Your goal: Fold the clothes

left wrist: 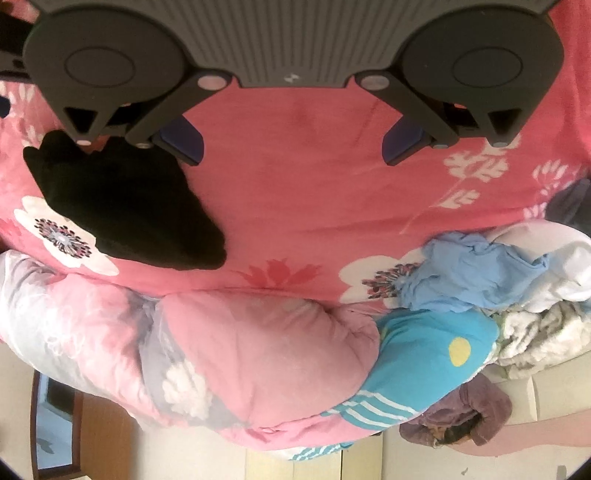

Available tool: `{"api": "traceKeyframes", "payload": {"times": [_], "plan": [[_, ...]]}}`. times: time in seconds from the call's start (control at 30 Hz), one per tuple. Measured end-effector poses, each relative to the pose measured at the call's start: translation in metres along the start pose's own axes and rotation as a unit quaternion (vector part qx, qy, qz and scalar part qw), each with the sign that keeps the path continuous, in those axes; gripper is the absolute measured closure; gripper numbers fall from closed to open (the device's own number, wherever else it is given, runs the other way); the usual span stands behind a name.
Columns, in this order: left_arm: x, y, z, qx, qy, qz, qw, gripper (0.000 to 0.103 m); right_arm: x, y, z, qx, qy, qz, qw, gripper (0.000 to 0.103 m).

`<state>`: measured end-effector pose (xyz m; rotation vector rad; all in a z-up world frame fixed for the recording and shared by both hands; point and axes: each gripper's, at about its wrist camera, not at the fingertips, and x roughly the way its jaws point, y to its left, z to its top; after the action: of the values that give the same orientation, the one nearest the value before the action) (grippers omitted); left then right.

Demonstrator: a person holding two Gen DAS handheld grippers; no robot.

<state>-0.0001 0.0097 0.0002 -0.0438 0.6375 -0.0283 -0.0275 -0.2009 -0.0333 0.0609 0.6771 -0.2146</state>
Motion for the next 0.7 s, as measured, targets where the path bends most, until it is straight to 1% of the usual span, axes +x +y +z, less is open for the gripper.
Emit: {"api": "traceKeyframes", "payload": {"times": [0.17,0.23,0.3,0.4,0.7], "plan": [[-0.001,0.021,0.001,-0.016,0.005,-0.024,0.9996,0.000,-0.005,-0.004,0.002,0.002,-0.007,0.005,1.000,0.001],[-0.003,0.014,0.000,-0.006,0.004,-0.013,0.9999,0.000,-0.007,-0.001,0.002,-0.001,-0.009,0.003,1.000,0.001],[-0.007,0.008,0.000,-0.002,0.004,-0.003,1.0000,0.000,-0.007,0.010,0.004,-0.015,-0.005,-0.008,1.000,0.001],[-0.008,0.009,-0.003,-0.001,0.001,-0.001,1.0000,0.000,-0.010,0.014,0.009,-0.015,0.002,-0.011,1.000,0.001],[-0.013,0.011,-0.009,0.002,-0.008,0.005,1.0000,0.000,-0.016,0.026,0.002,-0.018,0.007,-0.016,1.000,0.001]]}}
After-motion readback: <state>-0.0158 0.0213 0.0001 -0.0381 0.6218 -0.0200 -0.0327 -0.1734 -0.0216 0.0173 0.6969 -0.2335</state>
